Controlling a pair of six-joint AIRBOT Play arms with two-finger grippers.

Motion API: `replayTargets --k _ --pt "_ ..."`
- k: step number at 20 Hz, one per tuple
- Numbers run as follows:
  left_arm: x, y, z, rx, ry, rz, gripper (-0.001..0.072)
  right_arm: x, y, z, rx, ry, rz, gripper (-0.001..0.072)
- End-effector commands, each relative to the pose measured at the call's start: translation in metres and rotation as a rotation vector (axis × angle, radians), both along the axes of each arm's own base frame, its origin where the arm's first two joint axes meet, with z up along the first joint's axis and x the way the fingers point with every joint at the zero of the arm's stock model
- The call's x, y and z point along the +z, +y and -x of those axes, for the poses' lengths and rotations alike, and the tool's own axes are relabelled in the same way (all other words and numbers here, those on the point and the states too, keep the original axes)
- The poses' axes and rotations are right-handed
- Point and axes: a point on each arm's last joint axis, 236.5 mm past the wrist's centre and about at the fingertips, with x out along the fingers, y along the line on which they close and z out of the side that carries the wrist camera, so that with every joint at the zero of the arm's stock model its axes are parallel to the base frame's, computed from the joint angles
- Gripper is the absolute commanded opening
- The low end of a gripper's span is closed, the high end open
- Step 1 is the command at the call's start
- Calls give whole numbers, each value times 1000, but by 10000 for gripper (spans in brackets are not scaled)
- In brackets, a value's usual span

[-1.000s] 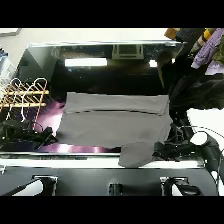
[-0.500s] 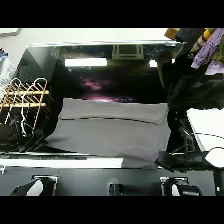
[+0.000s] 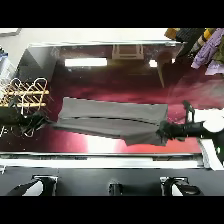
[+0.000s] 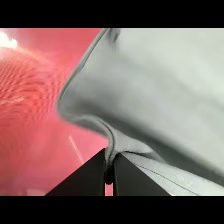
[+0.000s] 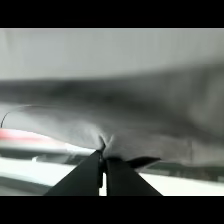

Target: Fold the clothes and pants, and hang the long-sleeved shirts on hangers.

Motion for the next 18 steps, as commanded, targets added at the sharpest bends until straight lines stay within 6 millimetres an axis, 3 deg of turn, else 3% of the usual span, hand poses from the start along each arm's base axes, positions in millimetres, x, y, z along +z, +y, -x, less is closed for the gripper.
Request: replayTargets --k 1,6,11,13,18 --pt "-1 -2 -49 -40 -38 -17 14 -1 -13 -59 -20 -64 27 40" --pt "-11 -12 -102 -105 -42 -20 14 -7 -25 -102 -54 -102 53 40" --pt "-24 -11 -141 -117 -45 -26 14 -21 -40 -131 -42 -86 109 40" --pt "-33 -11 -153 -131 -47 -44 14 -32 -43 -141 -54 -82 111 40" --pt "-70 -17 -160 -150 -8 -58 14 -70 -47 -144 -61 -14 117 41"
